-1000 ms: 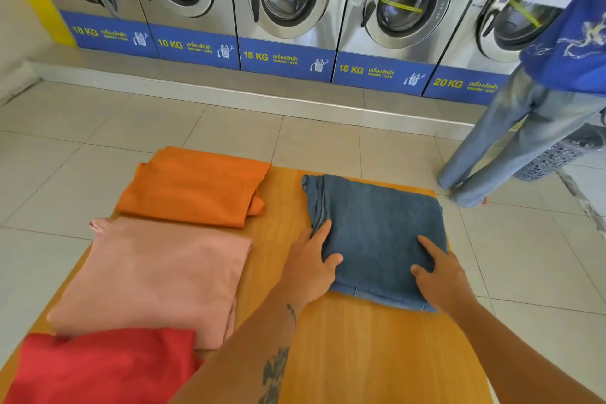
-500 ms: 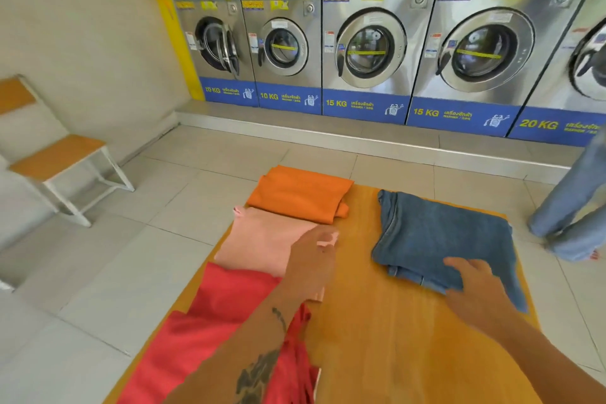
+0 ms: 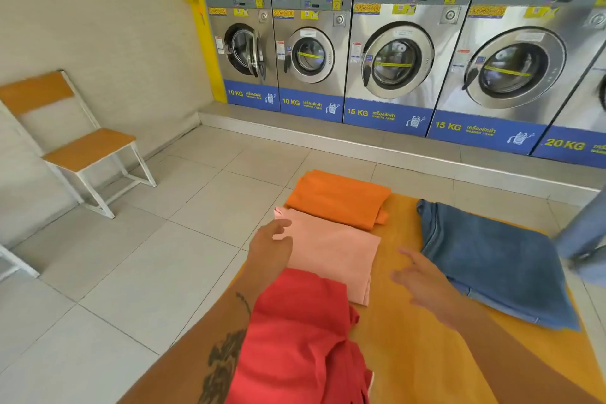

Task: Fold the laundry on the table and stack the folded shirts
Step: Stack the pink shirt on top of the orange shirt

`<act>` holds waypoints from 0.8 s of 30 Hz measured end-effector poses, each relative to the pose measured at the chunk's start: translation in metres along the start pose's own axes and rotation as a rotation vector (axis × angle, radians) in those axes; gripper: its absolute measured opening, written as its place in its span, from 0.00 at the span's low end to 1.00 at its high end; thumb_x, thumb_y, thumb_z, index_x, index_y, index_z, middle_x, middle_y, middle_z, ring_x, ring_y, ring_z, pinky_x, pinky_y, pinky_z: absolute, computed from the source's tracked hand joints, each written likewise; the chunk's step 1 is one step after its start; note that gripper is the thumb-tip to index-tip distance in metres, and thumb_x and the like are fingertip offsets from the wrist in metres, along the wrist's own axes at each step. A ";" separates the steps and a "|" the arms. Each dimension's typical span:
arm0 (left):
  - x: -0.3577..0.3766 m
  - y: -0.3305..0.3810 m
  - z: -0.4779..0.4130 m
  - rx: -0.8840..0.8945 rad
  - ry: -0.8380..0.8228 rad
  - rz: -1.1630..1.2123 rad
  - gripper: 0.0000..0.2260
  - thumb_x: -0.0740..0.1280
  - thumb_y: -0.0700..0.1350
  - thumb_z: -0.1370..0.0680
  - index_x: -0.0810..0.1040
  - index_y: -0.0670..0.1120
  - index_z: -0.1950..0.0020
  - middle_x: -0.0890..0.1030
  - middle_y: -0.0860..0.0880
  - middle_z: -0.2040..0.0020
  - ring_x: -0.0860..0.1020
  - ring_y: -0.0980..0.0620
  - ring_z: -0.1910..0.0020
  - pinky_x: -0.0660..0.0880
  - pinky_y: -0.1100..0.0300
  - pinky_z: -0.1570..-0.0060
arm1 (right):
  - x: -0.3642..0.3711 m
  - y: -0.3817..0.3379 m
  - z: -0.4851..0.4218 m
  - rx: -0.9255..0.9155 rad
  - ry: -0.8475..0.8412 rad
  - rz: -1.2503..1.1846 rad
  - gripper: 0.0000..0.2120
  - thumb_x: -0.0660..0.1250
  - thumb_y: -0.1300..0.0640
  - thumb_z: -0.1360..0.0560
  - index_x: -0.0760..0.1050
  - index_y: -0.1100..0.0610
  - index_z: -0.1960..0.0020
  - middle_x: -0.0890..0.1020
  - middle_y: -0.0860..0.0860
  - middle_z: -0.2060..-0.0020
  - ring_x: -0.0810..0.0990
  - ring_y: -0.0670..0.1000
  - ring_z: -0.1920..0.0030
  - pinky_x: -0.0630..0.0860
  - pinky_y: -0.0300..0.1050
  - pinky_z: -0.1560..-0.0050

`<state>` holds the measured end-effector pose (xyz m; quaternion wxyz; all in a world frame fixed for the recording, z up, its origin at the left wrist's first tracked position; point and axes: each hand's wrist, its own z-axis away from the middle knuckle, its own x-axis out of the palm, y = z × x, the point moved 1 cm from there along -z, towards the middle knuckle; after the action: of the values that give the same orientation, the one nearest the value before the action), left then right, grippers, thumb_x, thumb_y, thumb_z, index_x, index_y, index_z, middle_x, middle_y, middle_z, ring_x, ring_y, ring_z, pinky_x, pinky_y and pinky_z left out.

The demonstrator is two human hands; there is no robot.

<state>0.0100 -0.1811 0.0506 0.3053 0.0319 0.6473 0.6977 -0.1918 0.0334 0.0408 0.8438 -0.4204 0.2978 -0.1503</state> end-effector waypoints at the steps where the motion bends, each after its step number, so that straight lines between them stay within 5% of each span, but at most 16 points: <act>1: -0.002 -0.006 -0.014 -0.006 -0.019 -0.006 0.18 0.64 0.40 0.24 0.78 0.55 0.37 0.75 0.51 0.38 0.78 0.54 0.52 0.70 0.63 0.63 | 0.008 -0.002 -0.005 0.029 0.001 -0.034 0.29 0.69 0.56 0.24 0.64 0.43 0.26 0.77 0.51 0.44 0.76 0.51 0.43 0.76 0.53 0.43; 7: -0.002 -0.054 -0.094 -0.007 -0.211 -0.175 0.25 0.67 0.40 0.28 0.75 0.56 0.32 0.69 0.48 0.31 0.75 0.51 0.40 0.72 0.64 0.51 | 0.057 -0.011 -0.041 0.130 0.051 -0.175 0.28 0.67 0.56 0.22 0.62 0.41 0.26 0.77 0.52 0.40 0.73 0.55 0.39 0.72 0.55 0.42; 11: 0.005 -0.073 -0.116 -0.141 -0.350 -0.305 0.28 0.66 0.46 0.28 0.68 0.61 0.28 0.59 0.50 0.29 0.67 0.44 0.33 0.70 0.49 0.35 | 0.080 -0.009 -0.064 0.110 0.144 -0.215 0.28 0.67 0.55 0.22 0.63 0.41 0.25 0.74 0.54 0.34 0.74 0.55 0.35 0.72 0.59 0.34; 16: 0.015 -0.074 -0.125 -0.080 -0.453 -0.177 0.28 0.68 0.45 0.29 0.72 0.62 0.30 0.66 0.49 0.29 0.73 0.48 0.39 0.74 0.51 0.38 | 0.102 -0.022 -0.081 0.109 0.155 -0.245 0.27 0.65 0.56 0.21 0.65 0.40 0.26 0.66 0.50 0.29 0.65 0.53 0.27 0.66 0.53 0.31; 24: 0.002 -0.064 -0.124 -0.043 -0.447 0.126 0.25 0.70 0.38 0.27 0.79 0.65 0.38 0.72 0.57 0.32 0.73 0.55 0.37 0.75 0.53 0.38 | 0.115 -0.055 -0.078 -0.013 0.294 -0.014 0.28 0.65 0.65 0.28 0.75 0.41 0.34 0.77 0.44 0.44 0.78 0.49 0.51 0.78 0.52 0.49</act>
<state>-0.0220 -0.2915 -0.0291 0.3976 0.2197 0.5452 0.7046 -0.1516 -0.1058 0.0045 0.7872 -0.4014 0.4164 -0.2141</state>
